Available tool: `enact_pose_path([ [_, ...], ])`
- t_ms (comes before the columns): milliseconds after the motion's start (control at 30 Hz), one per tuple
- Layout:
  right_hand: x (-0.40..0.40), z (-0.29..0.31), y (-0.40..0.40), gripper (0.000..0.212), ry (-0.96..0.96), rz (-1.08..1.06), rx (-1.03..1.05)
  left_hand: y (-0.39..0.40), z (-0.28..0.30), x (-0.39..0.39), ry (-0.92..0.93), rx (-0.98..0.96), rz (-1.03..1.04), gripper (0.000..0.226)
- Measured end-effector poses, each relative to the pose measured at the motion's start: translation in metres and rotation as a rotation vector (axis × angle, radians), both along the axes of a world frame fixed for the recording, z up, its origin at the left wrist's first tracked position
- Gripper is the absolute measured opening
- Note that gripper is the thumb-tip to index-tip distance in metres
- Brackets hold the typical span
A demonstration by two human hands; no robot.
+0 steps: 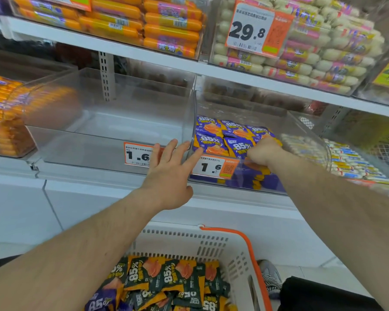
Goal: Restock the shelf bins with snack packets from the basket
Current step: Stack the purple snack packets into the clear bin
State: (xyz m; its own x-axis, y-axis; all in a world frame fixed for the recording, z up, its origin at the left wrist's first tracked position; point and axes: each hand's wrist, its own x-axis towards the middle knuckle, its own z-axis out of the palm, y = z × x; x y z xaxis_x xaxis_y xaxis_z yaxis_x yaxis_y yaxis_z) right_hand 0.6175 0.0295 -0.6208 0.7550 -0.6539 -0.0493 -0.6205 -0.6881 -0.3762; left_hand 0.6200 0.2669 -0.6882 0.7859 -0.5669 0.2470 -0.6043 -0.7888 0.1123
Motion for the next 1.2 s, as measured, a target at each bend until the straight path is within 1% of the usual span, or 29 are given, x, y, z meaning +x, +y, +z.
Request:
enact_pose_path([
  [33, 0.001, -0.001, 0.001, 0.027, -0.006, -0.01, -0.03, 0.0, 0.0, 0.0, 0.0, 0.003, 0.0, 0.093],
  [100, 0.001, -0.001, 0.0, 0.028, -0.012, 0.004, -0.024, 0.0, 0.001, -0.001, 0.003, 0.003, -0.002, 0.093],
  [233, 0.005, -0.005, -0.003, 0.026, 0.041, 0.015, -0.104, 0.0, 0.002, -0.001, 0.008, 0.011, -0.012, 0.093],
  [333, 0.006, -0.005, -0.004, 0.023, 0.04, 0.02, -0.107, 0.002, 0.004, -0.002, 0.021, 0.021, -0.022, 0.092],
  [400, 0.004, -0.007, -0.005, 0.018, 0.012, 0.019, -0.099, 0.003, 0.002, -0.003, 0.012, -0.038, -0.05, 0.088],
  [433, 0.003, -0.009, -0.005, 0.013, -0.026, 0.011, -0.114, 0.005, -0.001, -0.004, -0.033, -0.109, -0.093, 0.084],
  [467, 0.001, -0.012, -0.004, 0.01, -0.086, -0.005, -0.161, 0.007, -0.005, -0.005, -0.117, -0.186, -0.155, 0.077],
  [500, -0.003, -0.016, 0.0, 0.019, -0.189, -0.015, -0.239, 0.008, -0.01, -0.007, -0.22, -0.255, -0.222, 0.068],
  [533, -0.008, -0.022, 0.006, 0.028, -0.332, 0.013, -0.33, 0.011, -0.016, -0.006, -0.305, -0.298, -0.283, 0.059],
  [567, -0.015, -0.03, 0.016, 0.032, -0.519, 0.097, -0.422, 0.014, -0.02, -0.006, -0.344, -0.313, -0.326, 0.051],
  [600, -0.021, -0.037, 0.028, 0.033, -0.698, 0.204, -0.494, 0.018, -0.023, -0.006, -0.313, -0.292, -0.363, 0.044],
  [633, -0.027, -0.045, 0.043, 0.032, -0.836, 0.303, -0.525, 0.023, -0.025, -0.007, -0.229, -0.248, -0.382, 0.038],
  [667, -0.032, -0.056, 0.056, 0.029, -0.92, 0.395, -0.525, 0.028, -0.025, -0.009, -0.098, -0.178, -0.38, 0.034],
  [700, -0.035, -0.068, 0.069, 0.026, -0.964, 0.467, -0.495, 0.035, -0.028, -0.01, 0.052, -0.08, -0.352, 0.033],
  [767, -0.041, -0.096, 0.099, 0.021, -0.973, 0.556, -0.377, 0.049, -0.035, -0.01, 0.271, 0.124, -0.271, 0.034],
  [833, -0.045, -0.133, 0.127, 0.017, -0.885, 0.609, -0.243, 0.064, -0.043, -0.013, 0.425, 0.272, -0.201, 0.035],
  [900, -0.053, -0.175, 0.153, 0.013, -0.703, 0.649, -0.106, 0.077, -0.054, -0.018, 0.521, 0.351, -0.169, 0.036],
  [1000, -0.07, -0.231, 0.185, 0.009, -0.373, 0.683, 0.137, 0.094, -0.069, -0.023, 0.566, 0.437, -0.177, 0.034],
  [1067, -0.081, -0.259, 0.206, 0.011, -0.144, 0.695, 0.267, 0.104, -0.077, -0.023, 0.574, 0.466, -0.171, 0.028],
  [1200, -0.098, -0.301, 0.239, 0.007, 0.319, 0.818, 0.353, 0.118, -0.089, -0.024, 0.64, 0.579, -0.141, 0.029],
])
